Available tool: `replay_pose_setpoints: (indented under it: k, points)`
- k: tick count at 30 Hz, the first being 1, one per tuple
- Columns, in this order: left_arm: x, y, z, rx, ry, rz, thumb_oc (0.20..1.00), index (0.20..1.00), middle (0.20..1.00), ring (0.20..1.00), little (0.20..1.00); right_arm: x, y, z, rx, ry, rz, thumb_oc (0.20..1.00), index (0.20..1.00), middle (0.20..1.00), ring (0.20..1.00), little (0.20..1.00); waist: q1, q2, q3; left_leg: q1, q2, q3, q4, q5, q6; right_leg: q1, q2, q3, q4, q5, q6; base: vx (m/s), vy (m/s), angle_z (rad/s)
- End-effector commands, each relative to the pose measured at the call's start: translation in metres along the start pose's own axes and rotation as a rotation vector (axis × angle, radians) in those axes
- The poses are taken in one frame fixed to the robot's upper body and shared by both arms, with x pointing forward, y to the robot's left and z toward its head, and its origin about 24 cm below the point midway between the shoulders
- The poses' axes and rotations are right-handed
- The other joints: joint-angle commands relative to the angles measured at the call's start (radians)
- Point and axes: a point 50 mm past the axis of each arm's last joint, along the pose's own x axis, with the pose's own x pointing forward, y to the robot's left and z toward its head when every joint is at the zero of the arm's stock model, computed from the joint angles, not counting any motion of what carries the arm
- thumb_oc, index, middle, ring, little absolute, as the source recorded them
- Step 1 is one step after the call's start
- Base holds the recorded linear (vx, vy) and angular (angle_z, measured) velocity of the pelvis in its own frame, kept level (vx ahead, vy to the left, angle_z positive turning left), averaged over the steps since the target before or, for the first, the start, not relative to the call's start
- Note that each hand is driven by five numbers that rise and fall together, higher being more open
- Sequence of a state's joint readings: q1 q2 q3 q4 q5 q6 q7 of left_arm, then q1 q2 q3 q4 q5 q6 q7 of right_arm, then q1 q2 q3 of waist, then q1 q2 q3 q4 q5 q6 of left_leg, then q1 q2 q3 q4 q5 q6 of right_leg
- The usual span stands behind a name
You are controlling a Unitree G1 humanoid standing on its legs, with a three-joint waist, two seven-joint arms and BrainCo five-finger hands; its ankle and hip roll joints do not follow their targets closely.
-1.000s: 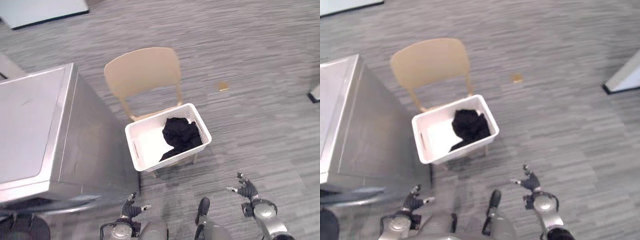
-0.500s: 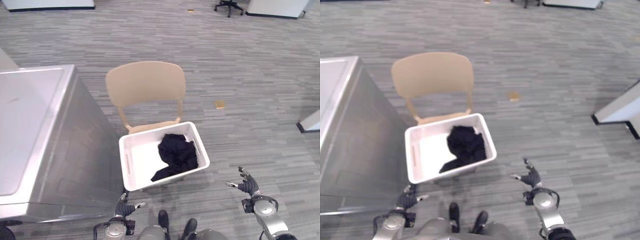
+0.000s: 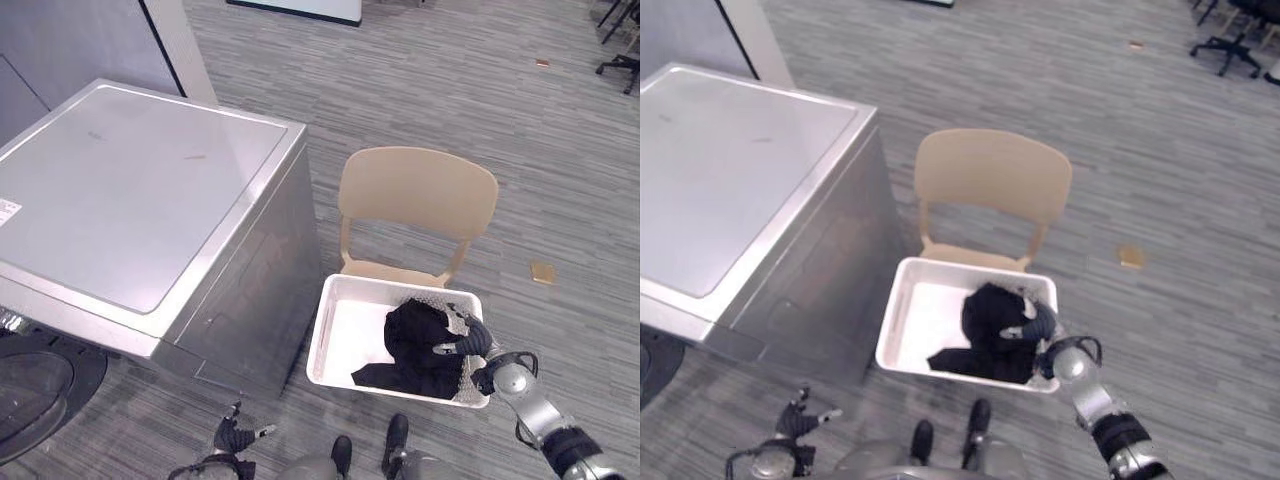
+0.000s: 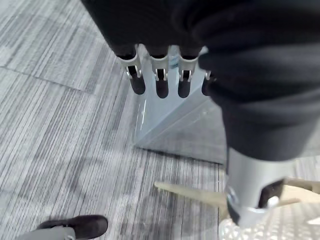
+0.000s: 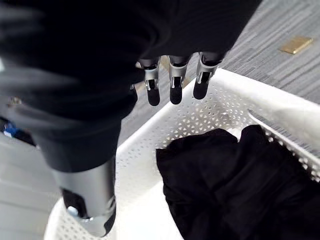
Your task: Grab the laundry basket,head to the washer,open it,put in the laundry and shut it.
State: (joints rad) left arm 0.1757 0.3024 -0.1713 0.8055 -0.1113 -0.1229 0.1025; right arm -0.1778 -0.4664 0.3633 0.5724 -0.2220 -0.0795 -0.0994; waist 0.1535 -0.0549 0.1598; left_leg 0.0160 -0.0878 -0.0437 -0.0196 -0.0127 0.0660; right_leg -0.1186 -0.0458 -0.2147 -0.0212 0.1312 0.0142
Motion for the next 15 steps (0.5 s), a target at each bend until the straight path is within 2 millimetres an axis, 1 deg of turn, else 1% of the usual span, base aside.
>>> replay_pose_setpoints:
  k: [1, 2, 4, 6, 8, 10, 12, 14, 15]
  points:
    - [0.009, 0.007, 0.021, 0.029, -0.078, 0.013, 1.0, 1.0, 1.0, 1.0, 1.0, 0.004, -0.019, 0.011, -0.134, -0.067, -0.047, 1.0, 1.0, 1.0, 1.0, 1.0, 0.002, -0.014, 0.004, -0.078, 0.045, 0.011, -0.005, -0.001, -0.056, 0.065, -0.021, 0.003, 0.017, -0.139, 0.105, -0.07, -0.087, 0.22]
    - [0.01, 0.007, 0.023, 0.041, -0.081, 0.013, 1.0, 1.0, 1.0, 1.0, 1.0, 0.013, -0.02, 0.009, -0.217, -0.035, -0.038, 1.0, 1.0, 1.0, 1.0, 1.0, 0.019, -0.011, 0.018, -0.099, 0.05, -0.014, -0.019, 0.019, -0.068, 0.062, -0.021, -0.029, -0.004, -0.137, 0.101, -0.11, -0.085, 0.21]
    - [0.012, 0.006, 0.028, 0.048, -0.096, 0.011, 1.0, 1.0, 1.0, 1.0, 1.0, 0.02, -0.025, 0.01, -0.282, -0.019, -0.052, 1.0, 1.0, 1.0, 1.0, 1.0, 0.041, -0.003, 0.044, -0.134, 0.051, -0.038, -0.022, 0.039, -0.075, 0.042, -0.021, -0.053, -0.005, -0.135, 0.096, -0.17, -0.079, 0.31]
    - [0.015, 0.005, 0.037, 0.044, -0.119, 0.014, 1.0, 1.0, 1.0, 1.0, 1.0, 0.03, -0.034, 0.014, -0.312, 0.001, -0.095, 1.0, 1.0, 1.0, 1.0, 1.0, 0.055, 0.006, 0.073, -0.179, 0.049, -0.06, -0.02, 0.06, -0.08, 0.008, -0.023, -0.074, -0.003, -0.13, 0.093, -0.19, -0.044, 0.59]
    - [0.018, 0.003, 0.047, 0.038, -0.149, 0.02, 1.0, 1.0, 1.0, 1.0, 1.0, 0.04, -0.046, 0.024, -0.325, 0.005, -0.151, 1.0, 1.0, 1.0, 1.0, 1.0, 0.065, 0.015, 0.1, -0.227, 0.047, -0.075, -0.018, 0.082, -0.089, -0.035, -0.023, -0.09, 0.005, -0.125, 0.089, -0.15, -0.019, 0.36]
    - [0.019, 0.001, 0.051, 0.037, -0.162, 0.018, 1.0, 1.0, 1.0, 1.0, 1.0, 0.044, -0.049, 0.026, -0.339, 0.017, -0.164, 1.0, 1.0, 1.0, 1.0, 1.0, 0.07, 0.018, 0.105, -0.244, 0.047, -0.083, -0.021, 0.09, -0.091, -0.052, -0.023, -0.094, 0.007, -0.124, 0.088, -0.06, -0.001, 0.26]
    - [0.021, -0.003, 0.057, 0.03, -0.183, 0.014, 1.0, 1.0, 1.0, 1.0, 1.0, 0.053, -0.058, 0.035, -0.388, 0.031, -0.197, 1.0, 1.0, 1.0, 1.0, 1.0, 0.084, 0.027, 0.129, -0.272, 0.049, -0.092, -0.026, 0.104, -0.096, -0.08, -0.022, -0.1, 0.015, -0.122, 0.084, -0.08, -0.008, 0.16]
    - [0.023, -0.006, 0.066, 0.021, -0.209, 0.012, 1.0, 1.0, 1.0, 1.0, 1.0, 0.058, -0.072, 0.036, -0.461, 0.078, -0.242, 1.0, 1.0, 1.0, 1.0, 1.0, 0.093, 0.035, 0.15, -0.311, 0.047, -0.102, -0.025, 0.118, -0.099, -0.118, -0.021, -0.105, 0.022, -0.118, 0.08, -0.1, -0.012, 0.21]
    - [0.025, -0.007, 0.078, 0.011, -0.243, 0.016, 1.0, 1.0, 1.0, 1.0, 1.0, 0.063, -0.095, 0.04, -0.518, 0.131, -0.306, 1.0, 1.0, 1.0, 1.0, 1.0, 0.106, 0.047, 0.17, -0.344, 0.045, -0.11, -0.025, 0.13, -0.102, -0.153, -0.02, -0.107, 0.03, -0.115, 0.076, -0.13, 0.009, 0.3]
